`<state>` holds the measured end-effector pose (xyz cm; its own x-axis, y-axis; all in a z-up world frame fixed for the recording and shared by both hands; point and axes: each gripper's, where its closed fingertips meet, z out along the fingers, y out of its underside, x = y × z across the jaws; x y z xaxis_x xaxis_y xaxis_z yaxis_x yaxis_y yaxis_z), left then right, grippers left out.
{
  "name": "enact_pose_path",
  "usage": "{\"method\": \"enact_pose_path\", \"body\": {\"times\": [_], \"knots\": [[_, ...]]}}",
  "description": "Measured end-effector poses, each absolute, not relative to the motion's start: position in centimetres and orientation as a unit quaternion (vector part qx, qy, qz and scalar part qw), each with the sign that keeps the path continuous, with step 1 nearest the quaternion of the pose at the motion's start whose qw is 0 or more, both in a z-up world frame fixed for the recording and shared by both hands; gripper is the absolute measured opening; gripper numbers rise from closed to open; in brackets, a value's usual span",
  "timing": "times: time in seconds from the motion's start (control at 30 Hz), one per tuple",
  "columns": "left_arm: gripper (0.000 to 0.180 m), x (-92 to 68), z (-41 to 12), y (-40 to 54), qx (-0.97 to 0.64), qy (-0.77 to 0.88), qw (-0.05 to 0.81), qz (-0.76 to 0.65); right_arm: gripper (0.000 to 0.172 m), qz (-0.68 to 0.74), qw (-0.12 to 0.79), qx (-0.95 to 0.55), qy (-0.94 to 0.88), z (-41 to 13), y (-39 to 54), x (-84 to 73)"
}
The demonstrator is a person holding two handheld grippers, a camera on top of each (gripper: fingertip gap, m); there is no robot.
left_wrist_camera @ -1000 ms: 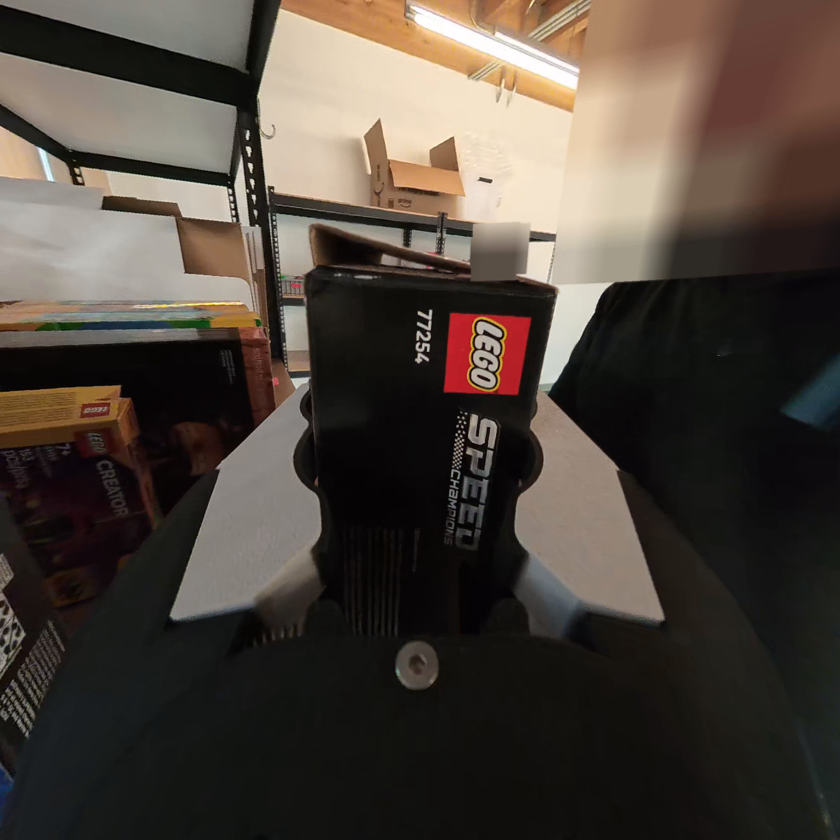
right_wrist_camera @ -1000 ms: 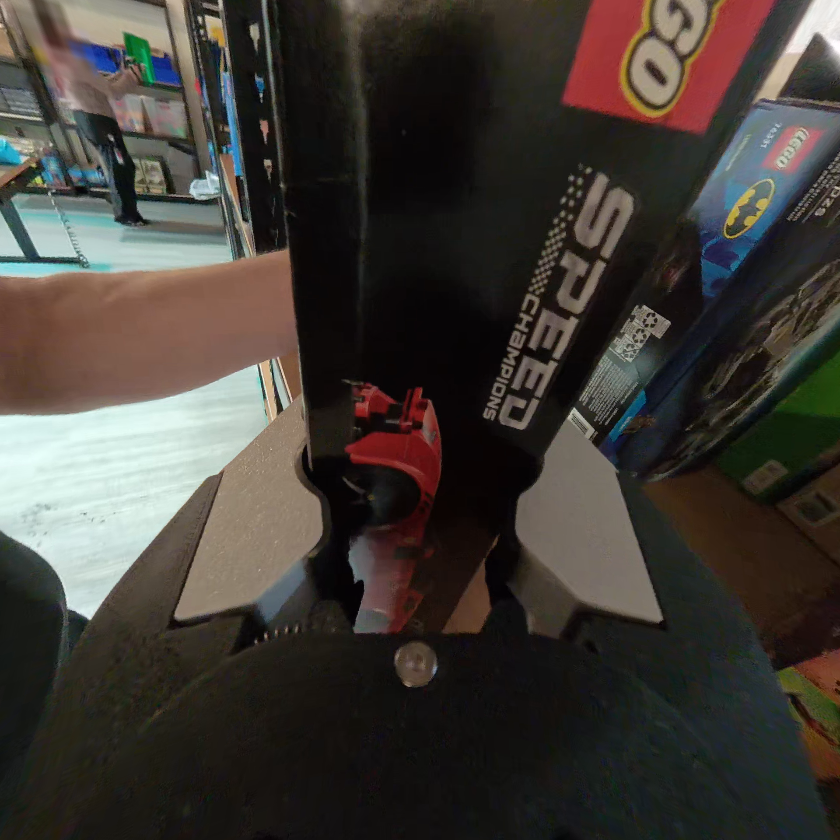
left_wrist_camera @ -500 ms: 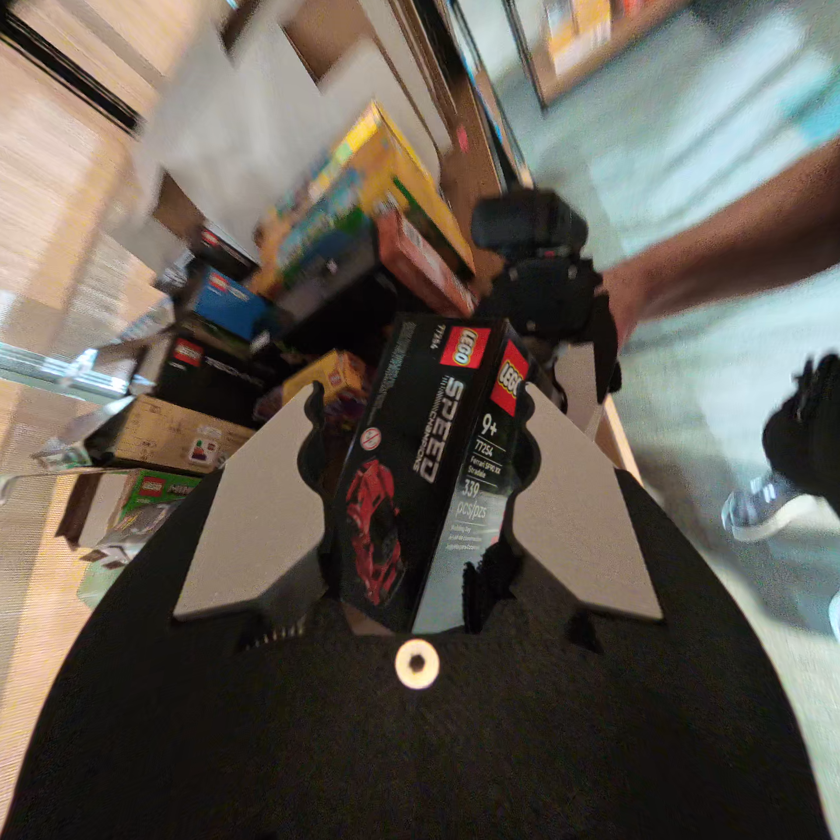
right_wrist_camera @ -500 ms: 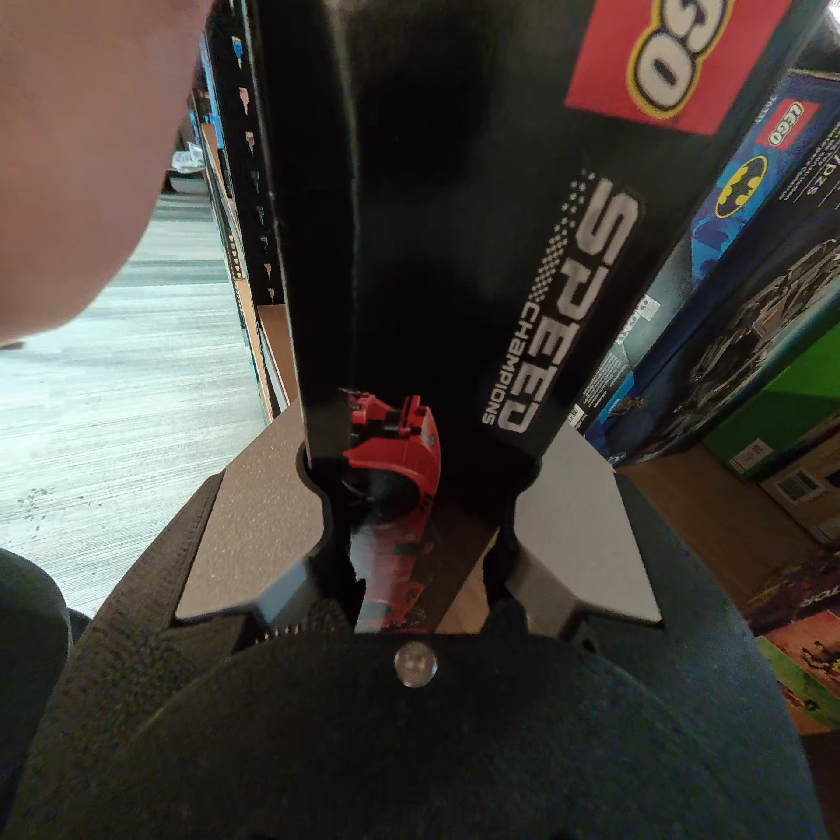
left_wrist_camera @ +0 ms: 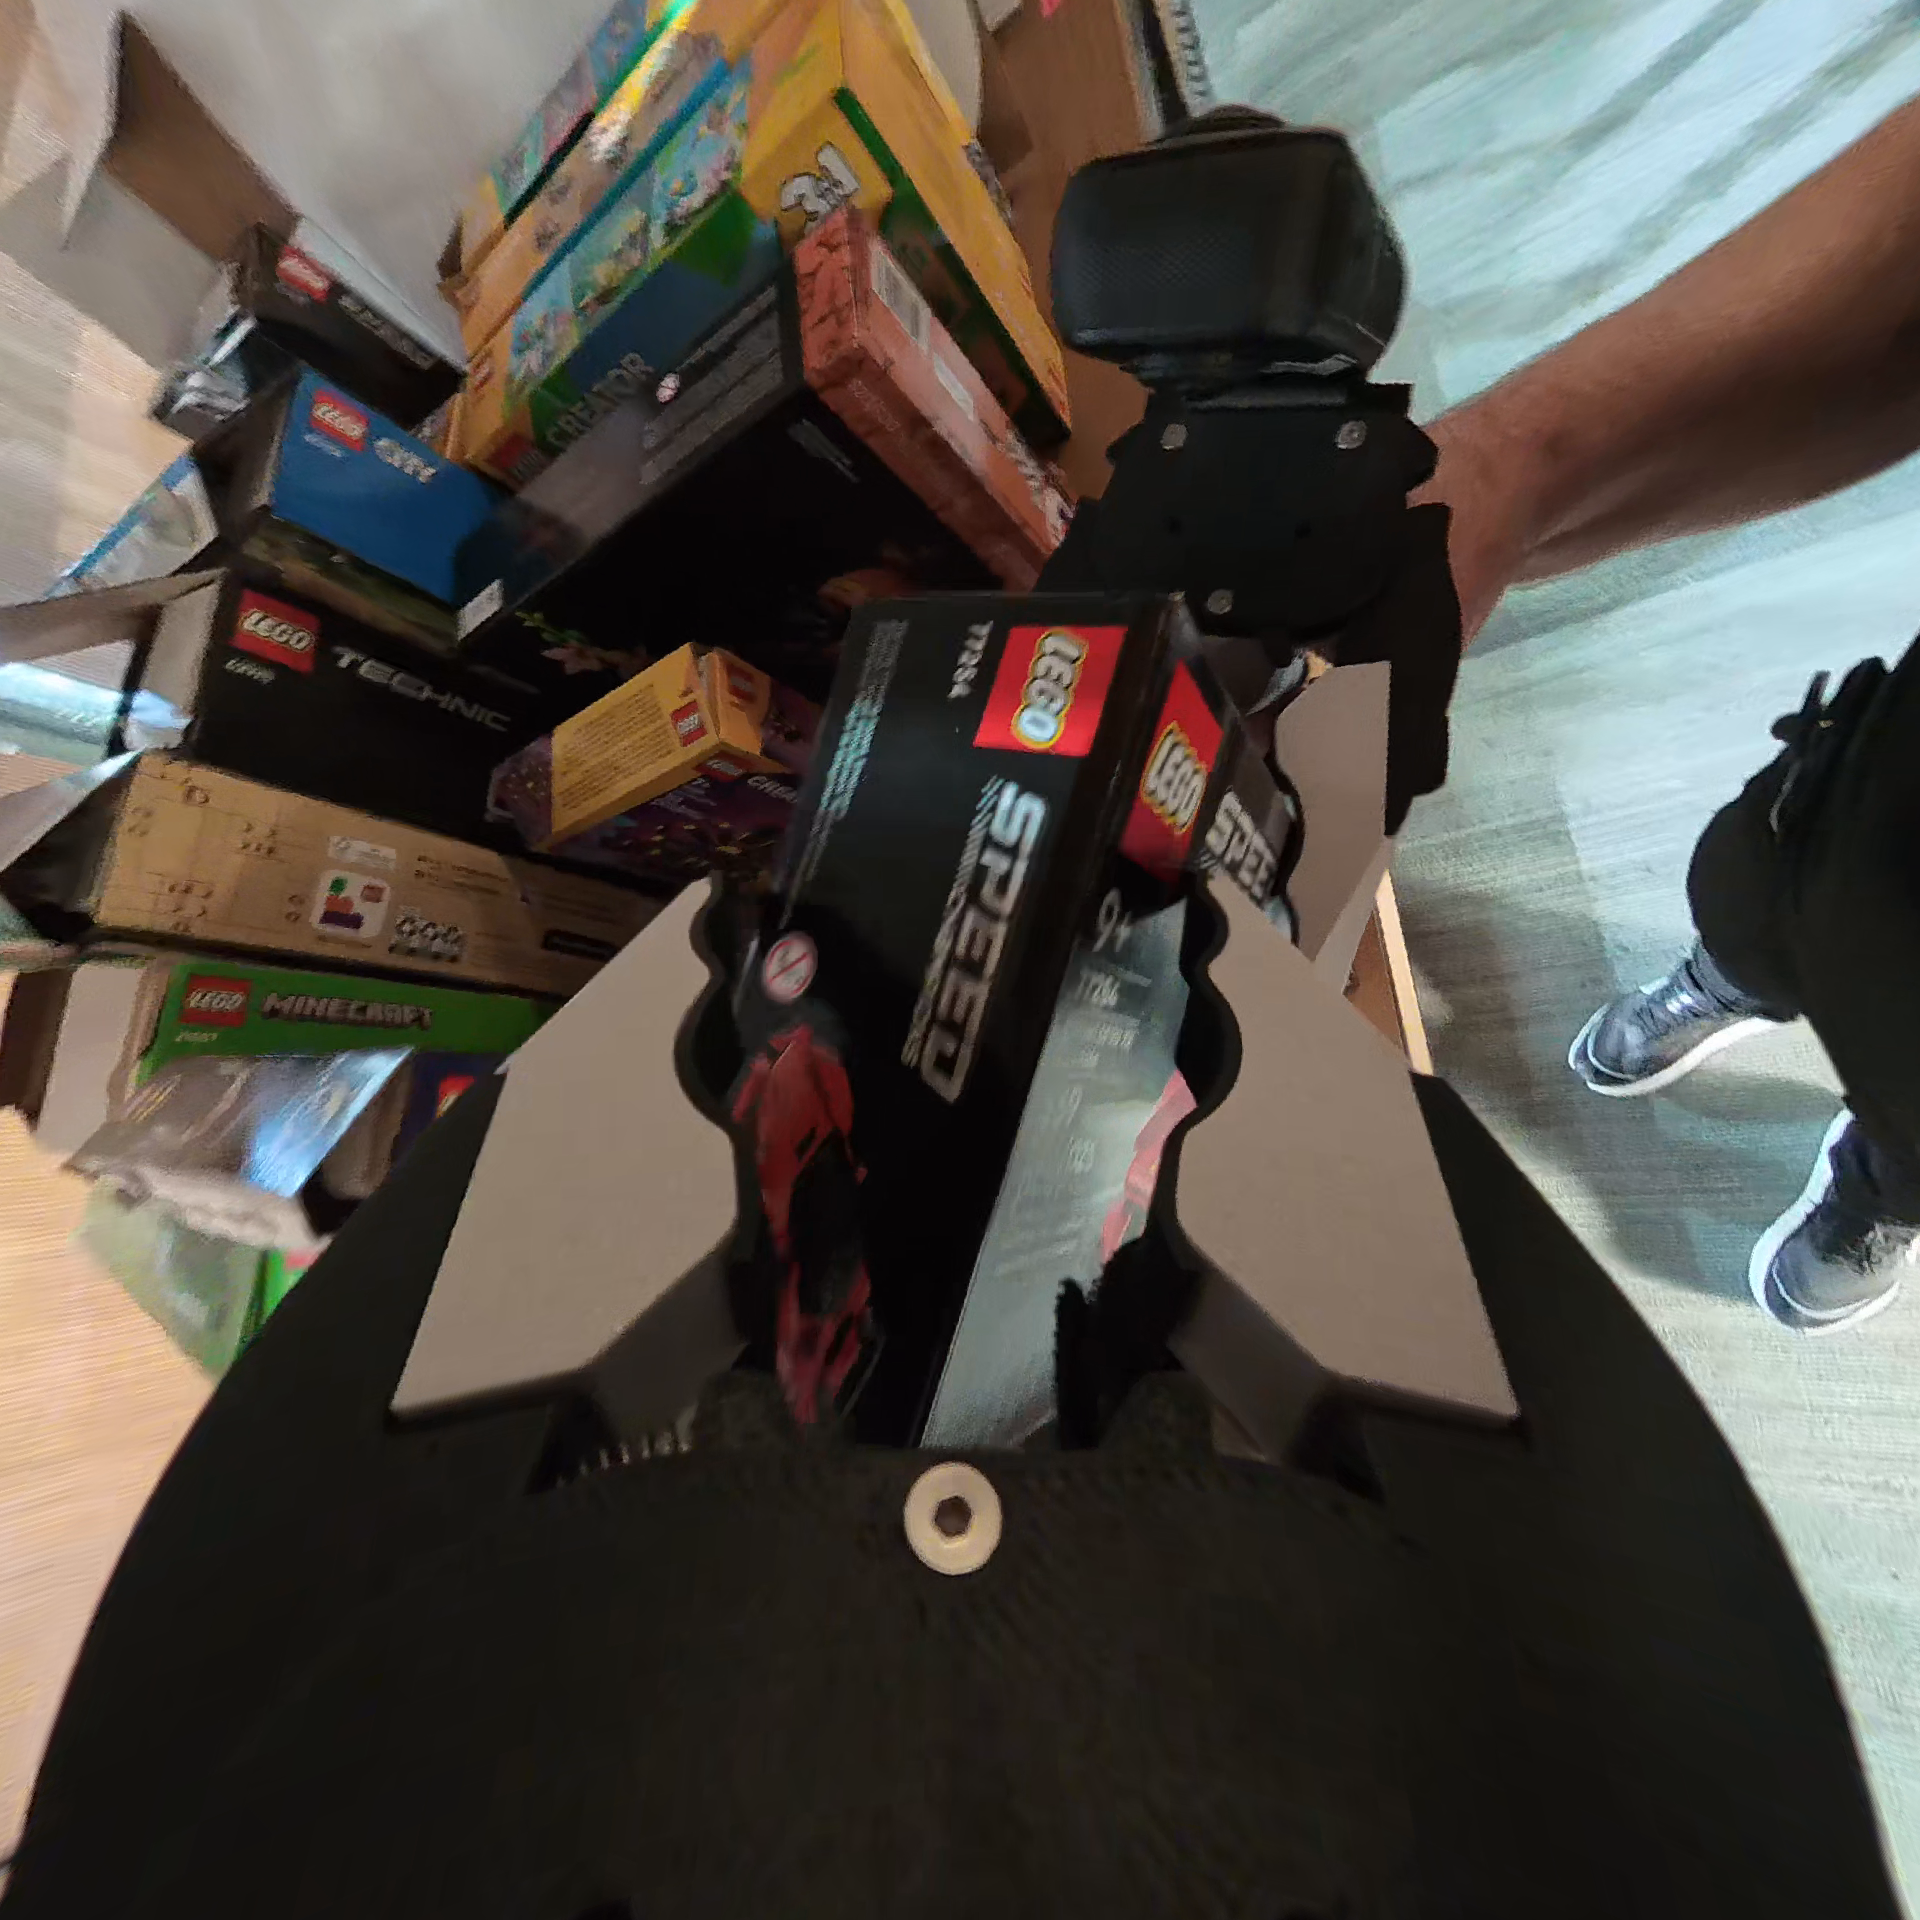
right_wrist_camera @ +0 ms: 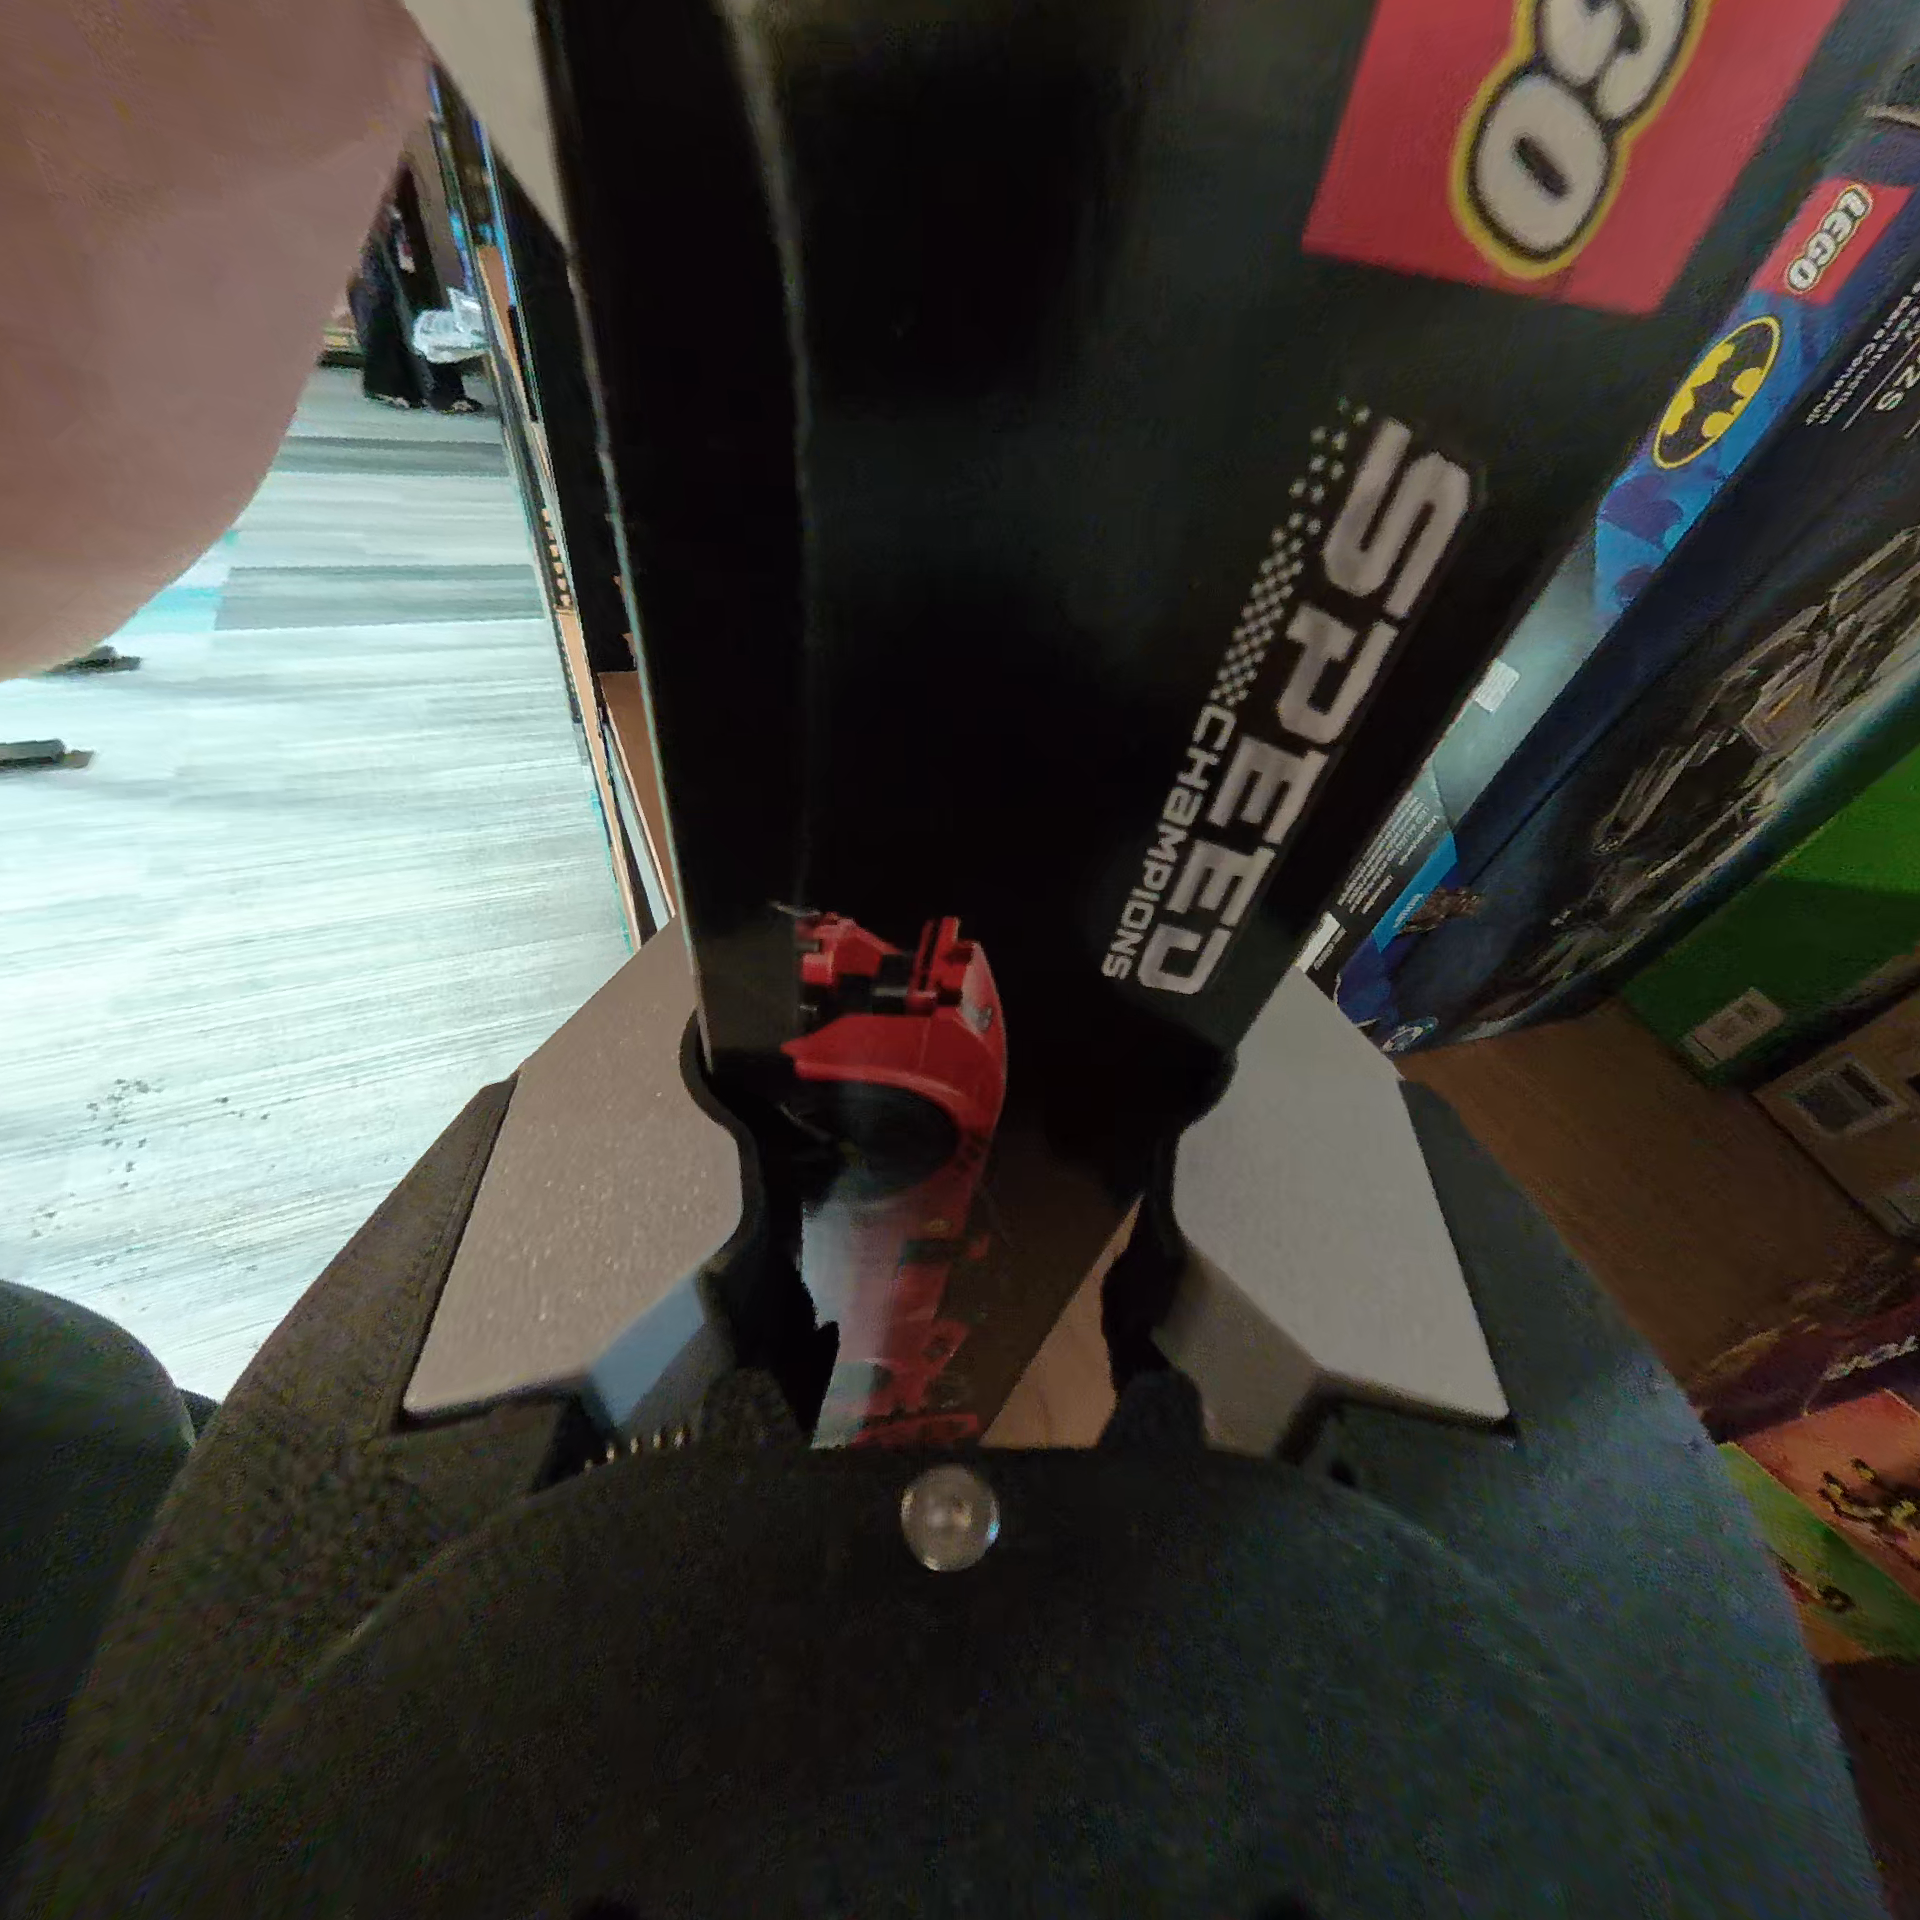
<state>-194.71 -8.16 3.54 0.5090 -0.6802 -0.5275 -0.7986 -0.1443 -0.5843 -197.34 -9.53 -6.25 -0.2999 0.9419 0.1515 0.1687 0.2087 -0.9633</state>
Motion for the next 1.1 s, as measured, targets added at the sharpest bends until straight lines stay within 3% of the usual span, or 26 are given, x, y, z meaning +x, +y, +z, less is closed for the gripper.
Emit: {"method": "enact_pose_path", "body": {"times": [0.03, 0.13, 0.2, 0.43, 0.67, 0.87, 1.1], "knots": [[0.087, -195.5, 4.1, -8.3, -0.754, 0.48, 0.44, 0.086, 0.082, 0.466, 0.412, -0.422, -0.66, -6.3, -9.5, -197.3], [0.079, -196.8, 5.6, -9.3, -0.752, 0.462, 0.459, 0.108, 0.082, 0.466, 0.408, -0.417, -0.665, -6.3, -9.5, -197.2], [0.065, -197.2, 4.4, -9.9, -0.772, 0.467, 0.417, 0.105, 0.082, 0.465, 0.405, -0.416, -0.668, -6.4, -9.4, -197.2], [0.066, -197.0, 3.8, -9.4, -0.784, 0.455, 0.411, 0.101, 0.077, 0.479, 0.406, -0.413, -0.66, -6.1, -9.1, -196.9], [0.075, -197.3, 4.6, -8.8, -0.763, 0.416, 0.488, 0.08, 0.072, 0.453, 0.412, -0.42, -0.67, -4.8, -7.3, -195.5], [0.074, -199.7, 7.3, -9.2, -0.717, 0.296, 0.631, -0.003, 0.072, 0.437, 0.4, -0.445, -0.672, -3.5, -5.4, -194.2], [0.068, -201.1, 2.5, -9.8, -0.729, 0.241, 0.637, -0.069, 0.072, 0.353, 0.336, -0.491, -0.722, -2.5, -3.0, -192.2]]}}
